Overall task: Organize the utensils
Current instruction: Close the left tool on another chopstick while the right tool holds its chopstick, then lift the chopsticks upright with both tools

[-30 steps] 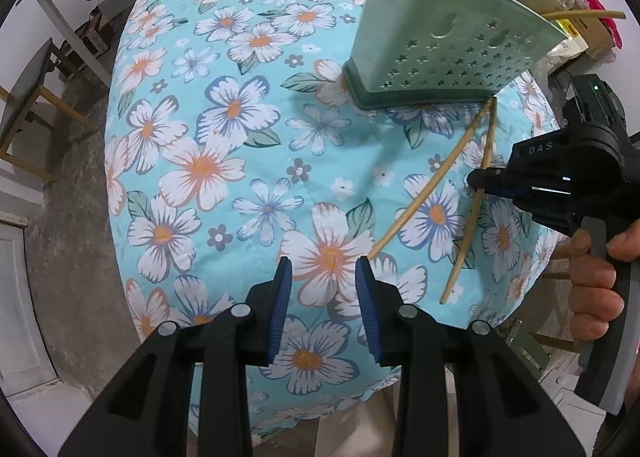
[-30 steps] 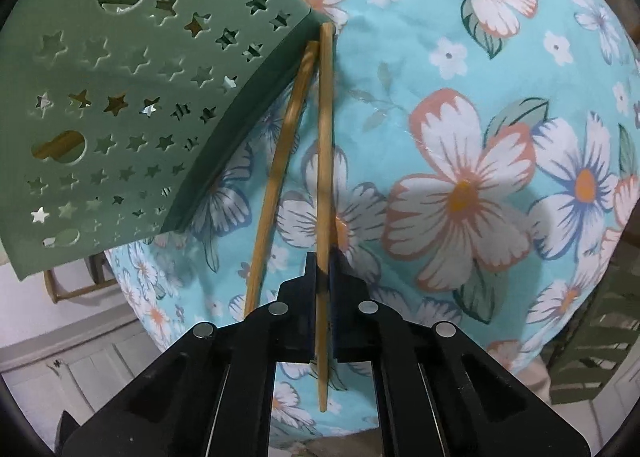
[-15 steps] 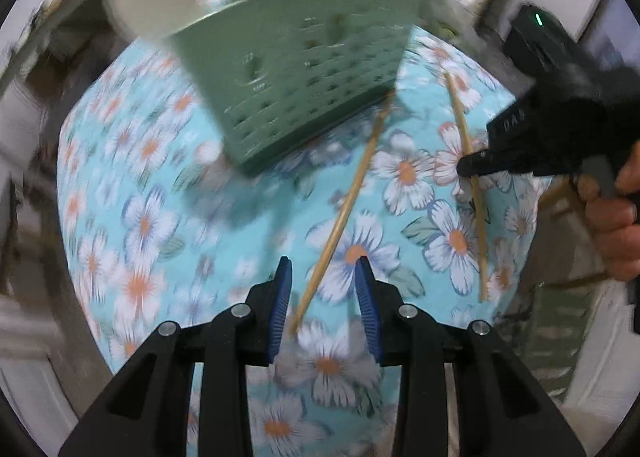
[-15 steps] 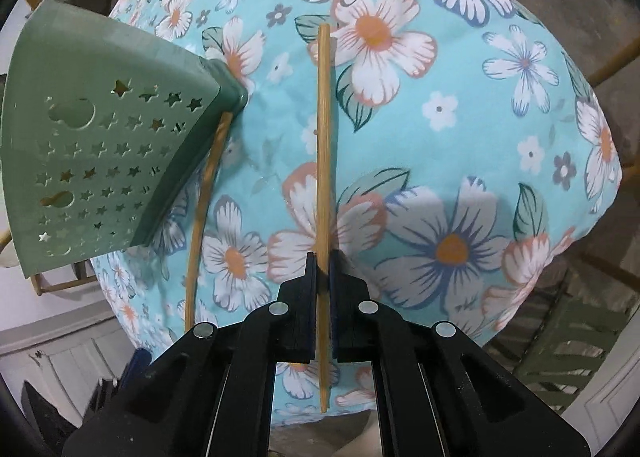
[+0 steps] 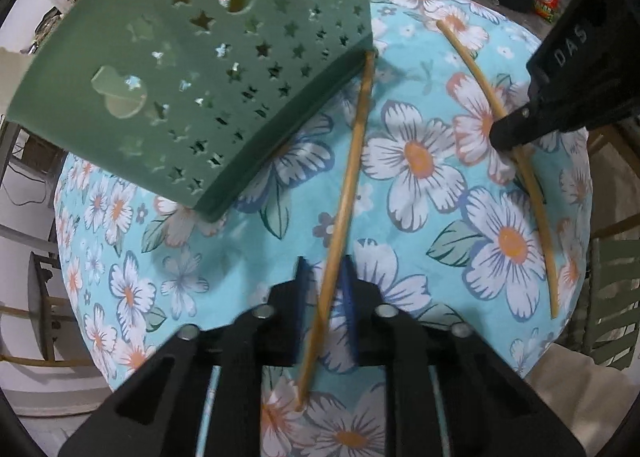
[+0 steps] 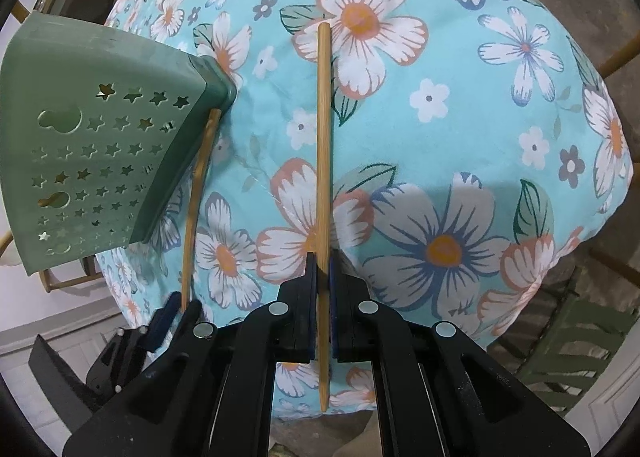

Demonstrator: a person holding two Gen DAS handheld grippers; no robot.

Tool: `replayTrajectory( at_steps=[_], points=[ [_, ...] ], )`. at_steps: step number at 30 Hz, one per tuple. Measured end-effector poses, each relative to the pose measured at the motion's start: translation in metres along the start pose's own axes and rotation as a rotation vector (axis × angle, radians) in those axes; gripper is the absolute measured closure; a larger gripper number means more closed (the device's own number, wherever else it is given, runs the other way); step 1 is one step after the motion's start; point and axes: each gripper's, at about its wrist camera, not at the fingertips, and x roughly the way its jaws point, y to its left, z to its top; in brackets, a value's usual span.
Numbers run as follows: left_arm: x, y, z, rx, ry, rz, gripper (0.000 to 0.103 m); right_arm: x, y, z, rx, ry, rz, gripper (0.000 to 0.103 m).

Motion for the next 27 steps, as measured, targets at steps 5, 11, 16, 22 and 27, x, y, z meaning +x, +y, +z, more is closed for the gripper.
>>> replayTrajectory(
  at_steps=[5,11,16,22,27],
  points=[
    [-0.001,-0.007,-0.003,0.043,-0.014,0.012,0.095,0.002,0.001,0.000,-0.003,0.009,0.009,0.099],
    [-0.011,-0.004,-0.025,0.011,0.058,-0.015,0.097,0.005,0.004,0.001,0.017,0.026,0.021,0.099],
    [-0.018,0.001,-0.055,-0.012,0.128,-0.014,0.097,0.004,0.003,0.004,0.028,0.035,0.020,0.099],
    [-0.022,0.008,-0.057,-0.038,0.143,-0.030,0.092,0.004,0.001,0.009,0.038,0.056,0.044,0.095],
    [-0.031,0.012,-0.037,-0.054,0.088,-0.026,0.080,0.000,0.002,0.016,0.035,0.077,0.097,0.075]
  ],
)
